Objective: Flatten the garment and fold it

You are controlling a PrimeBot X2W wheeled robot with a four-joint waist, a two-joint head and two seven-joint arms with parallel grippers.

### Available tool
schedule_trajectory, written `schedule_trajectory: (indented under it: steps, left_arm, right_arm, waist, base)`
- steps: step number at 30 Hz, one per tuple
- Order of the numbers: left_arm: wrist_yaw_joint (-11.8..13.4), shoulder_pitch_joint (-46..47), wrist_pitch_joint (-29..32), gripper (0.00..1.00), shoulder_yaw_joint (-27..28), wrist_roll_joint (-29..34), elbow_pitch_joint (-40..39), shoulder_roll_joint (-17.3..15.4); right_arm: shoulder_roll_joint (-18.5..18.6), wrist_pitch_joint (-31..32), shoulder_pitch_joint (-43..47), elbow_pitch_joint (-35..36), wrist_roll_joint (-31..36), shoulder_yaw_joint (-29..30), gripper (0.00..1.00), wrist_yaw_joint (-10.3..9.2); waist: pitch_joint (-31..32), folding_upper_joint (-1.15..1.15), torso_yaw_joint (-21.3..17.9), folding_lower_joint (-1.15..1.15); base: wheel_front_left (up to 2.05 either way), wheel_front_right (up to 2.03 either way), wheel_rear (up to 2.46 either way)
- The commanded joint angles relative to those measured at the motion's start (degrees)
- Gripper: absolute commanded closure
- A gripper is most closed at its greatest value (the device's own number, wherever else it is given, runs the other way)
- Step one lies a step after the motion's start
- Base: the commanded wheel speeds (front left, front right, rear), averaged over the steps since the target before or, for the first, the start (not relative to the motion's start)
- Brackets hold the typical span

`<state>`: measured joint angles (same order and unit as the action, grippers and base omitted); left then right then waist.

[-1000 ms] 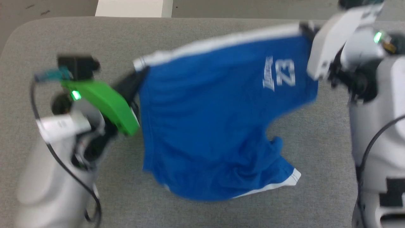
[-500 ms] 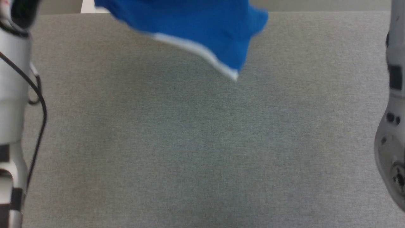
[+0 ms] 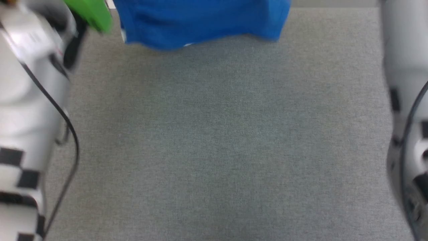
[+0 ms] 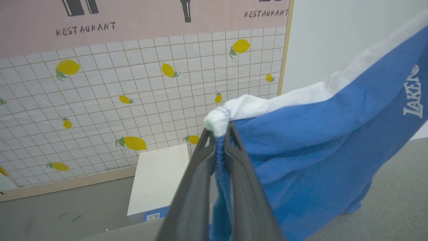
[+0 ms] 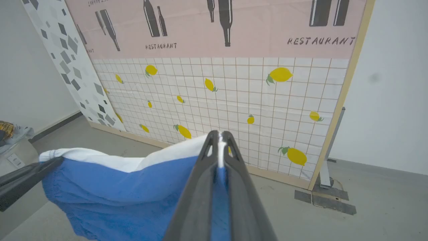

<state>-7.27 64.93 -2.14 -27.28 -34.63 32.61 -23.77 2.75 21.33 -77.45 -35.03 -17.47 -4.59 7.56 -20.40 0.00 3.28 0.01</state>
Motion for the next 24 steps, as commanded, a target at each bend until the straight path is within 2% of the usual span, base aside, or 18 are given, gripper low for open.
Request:
schedule_trajectory:
  steps: [1,6,10,13,17,24]
  left_arm:
    - [-0.2,-2.7,-1.9,1.00,-0.9,-1.6,-0.2,0.3]
    - [-0.2,-13.0,-6.8,1.00,-3.7,-6.2,-3.4,0.3]
    - [-0.2,-23.3,-8.9,1.00,-3.9,-9.5,-7.6,0.4]
    - [0.8,-31.5,-8.9,1.00,-4.5,-11.4,-11.2,0.1]
    - [3.7,-41.3,-7.8,1.00,-4.8,-13.9,-15.8,-0.9]
    - [10.3,-55.3,-2.9,1.00,-5.4,-17.6,-22.1,-3.6]
  right_arm:
    - [0.1,0.0,3.8,2.0,-1.5,-0.6,1.00,-0.08]
    - [0.1,3.0,19.4,12.4,-6.9,-1.5,1.00,-0.08]
    - [0.2,8.5,36.0,23.8,-9.6,0.2,1.00,-0.08]
    - [0.2,14.0,49.3,31.5,-10.9,2.4,1.00,-0.08]
    - [0.1,20.8,64.2,38.7,-15.2,5.0,1.00,-0.08]
    - [0.1,31.0,82.9,45.3,-20.2,6.2,1.00,-0.08]
  waist:
    - [0.8,0.00,0.3,-0.01]
    - [4.2,0.00,0.4,-0.01]
    - [7.3,0.00,0.5,-0.01]
    - [9.7,0.00,0.3,-0.01]
    - [12.2,0.00,0.0,-0.01]
    - [16.2,0.00,-0.7,-0.01]
  base:
    - [0.00,0.00,0.00]
    - [0.00,0.00,0.00]
    - [0.00,0.00,0.00]
    - [0.00,0.00,0.00]
    - [0.00,0.00,0.00]
    - [0.00,0.00,0.00]
